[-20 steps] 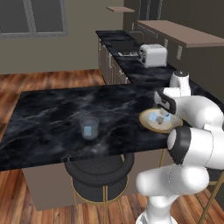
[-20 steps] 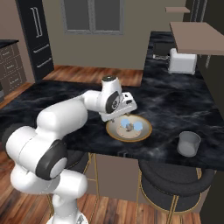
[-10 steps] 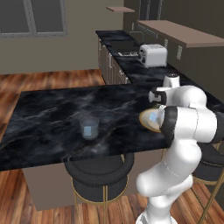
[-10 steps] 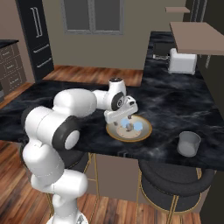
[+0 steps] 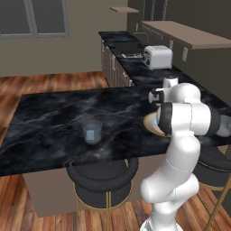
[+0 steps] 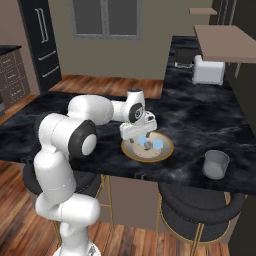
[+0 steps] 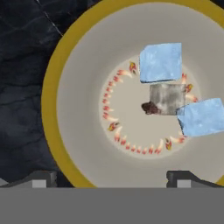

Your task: There are four ice cubes in the ice bowl. Place two ice cubes in each glass of water.

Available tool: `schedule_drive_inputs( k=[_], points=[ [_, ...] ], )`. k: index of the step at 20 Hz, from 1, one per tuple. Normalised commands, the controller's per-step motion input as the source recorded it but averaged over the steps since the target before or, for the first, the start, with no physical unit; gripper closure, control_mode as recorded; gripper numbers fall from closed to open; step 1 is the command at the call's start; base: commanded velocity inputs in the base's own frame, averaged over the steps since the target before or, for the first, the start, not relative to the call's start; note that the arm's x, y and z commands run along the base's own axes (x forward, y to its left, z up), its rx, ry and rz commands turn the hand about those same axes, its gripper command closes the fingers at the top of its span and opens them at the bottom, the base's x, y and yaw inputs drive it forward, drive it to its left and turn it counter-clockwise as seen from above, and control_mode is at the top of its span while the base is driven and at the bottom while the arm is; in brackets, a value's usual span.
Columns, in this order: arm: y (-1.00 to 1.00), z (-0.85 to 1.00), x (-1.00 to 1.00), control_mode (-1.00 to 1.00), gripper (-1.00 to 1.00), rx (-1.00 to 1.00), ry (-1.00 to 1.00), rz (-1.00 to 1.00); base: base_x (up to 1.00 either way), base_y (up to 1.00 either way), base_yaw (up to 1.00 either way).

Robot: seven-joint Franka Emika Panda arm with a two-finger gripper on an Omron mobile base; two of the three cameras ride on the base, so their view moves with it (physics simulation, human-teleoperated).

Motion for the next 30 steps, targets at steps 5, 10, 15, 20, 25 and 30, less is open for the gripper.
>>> schedule_drive_inputs(
  k=[5,10,15,20,25,30],
  points=[
    [0.14,-0.19,0.08,-1.0,-1.0,0.0,0.0,-0.08,0.0,0.0,0.0],
    [0.13,-0.31,0.31,-1.0,-1.0,0.0,-0.05,-0.01,0.0,0.0,0.0],
    [-0.04,-0.07,0.4,-1.0,-1.0,0.02,-0.14,0.0,0.0,0.0,0.0],
    [-0.07,-0.23,0.24,-1.0,-1.0,0.01,-0.07,0.0,0.0,0.0,0.0],
    [-0.02,-0.3,0.3,-1.0,-1.0,0.01,-0.03,0.0,0.0,0.0,0.0],
    [-0.16,-0.16,0.27,-1.0,-1.0,0.03,-0.08,0.0,0.0,0.0,0.0]
  ],
)
